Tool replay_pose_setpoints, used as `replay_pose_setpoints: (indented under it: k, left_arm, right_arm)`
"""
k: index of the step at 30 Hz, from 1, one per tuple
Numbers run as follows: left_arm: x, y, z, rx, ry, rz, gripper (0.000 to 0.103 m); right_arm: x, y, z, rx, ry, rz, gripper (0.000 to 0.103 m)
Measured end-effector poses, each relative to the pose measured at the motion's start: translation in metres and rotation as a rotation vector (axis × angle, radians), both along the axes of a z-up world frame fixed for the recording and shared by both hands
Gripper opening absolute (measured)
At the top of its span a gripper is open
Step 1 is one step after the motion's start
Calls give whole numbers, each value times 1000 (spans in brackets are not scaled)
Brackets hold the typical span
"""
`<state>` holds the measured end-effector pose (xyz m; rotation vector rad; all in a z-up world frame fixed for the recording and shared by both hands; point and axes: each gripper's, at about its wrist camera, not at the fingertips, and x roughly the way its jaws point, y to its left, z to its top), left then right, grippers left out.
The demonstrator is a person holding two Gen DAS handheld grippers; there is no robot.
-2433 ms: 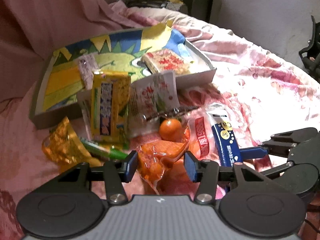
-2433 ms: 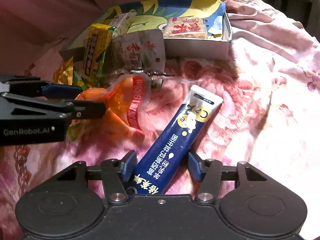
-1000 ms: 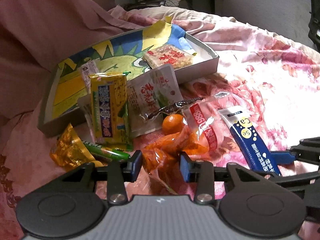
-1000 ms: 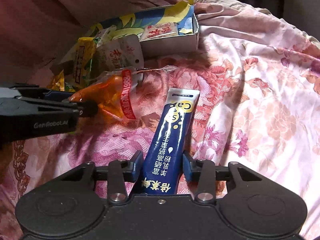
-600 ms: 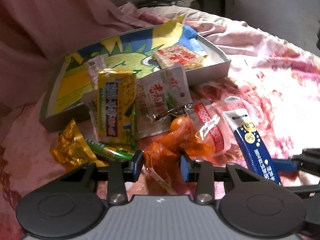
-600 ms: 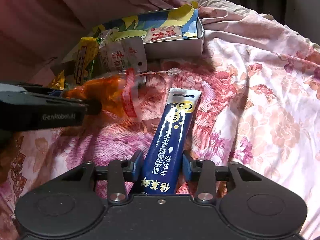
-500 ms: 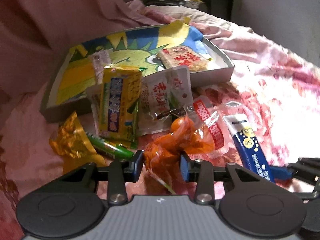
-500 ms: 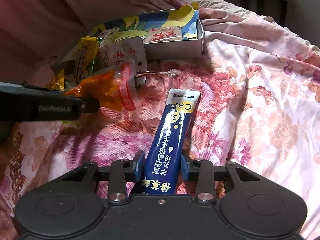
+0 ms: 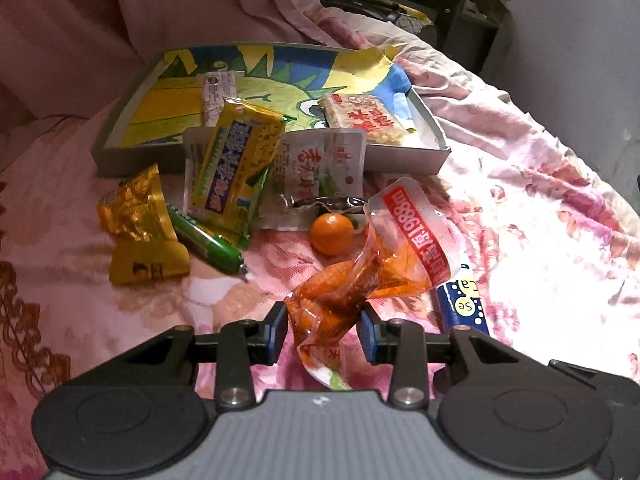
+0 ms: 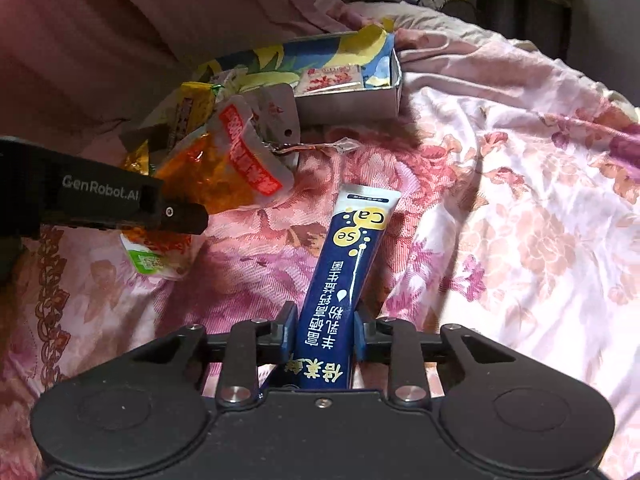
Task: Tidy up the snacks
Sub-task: 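Lift the blue stick pack and orange snack bag off the sheet, then carry both held snacks over the tray box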
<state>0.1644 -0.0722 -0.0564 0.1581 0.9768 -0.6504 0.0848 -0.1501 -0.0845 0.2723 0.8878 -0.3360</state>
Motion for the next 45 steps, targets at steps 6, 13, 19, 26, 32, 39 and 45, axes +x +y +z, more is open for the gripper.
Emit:
replay_pose_setpoints:
  k: [6,13,19,26,32,39,45]
  left_arm:
    - [-11,6,13,-38,-21,31,41]
    - [-14,13,33,-105,-99,70,41]
    - [-2,24,45,-185,-136,155,41]
    - [26,33,54,-276,-122,258,41]
    - [56,28,69,-311,-160,323,41]
    - [109,-3,81,-320,-192,357,41]
    - [152,-39,60,-286,-133,376,41]
  right_arm:
    - [-12,7,9,-37,-51,15,30]
    - [-19,1,31,-58,-144,-2,30]
    - [-11,-16,60,-58,-209,-3,30]
    - [21,-30,97,-193,-261,136,30]
    - [62,-44,113,-318,-337,291,30]
    - [115,-85,96,-296,-441,200,30]
    - [154,-106,77,-251,-436,178,30]
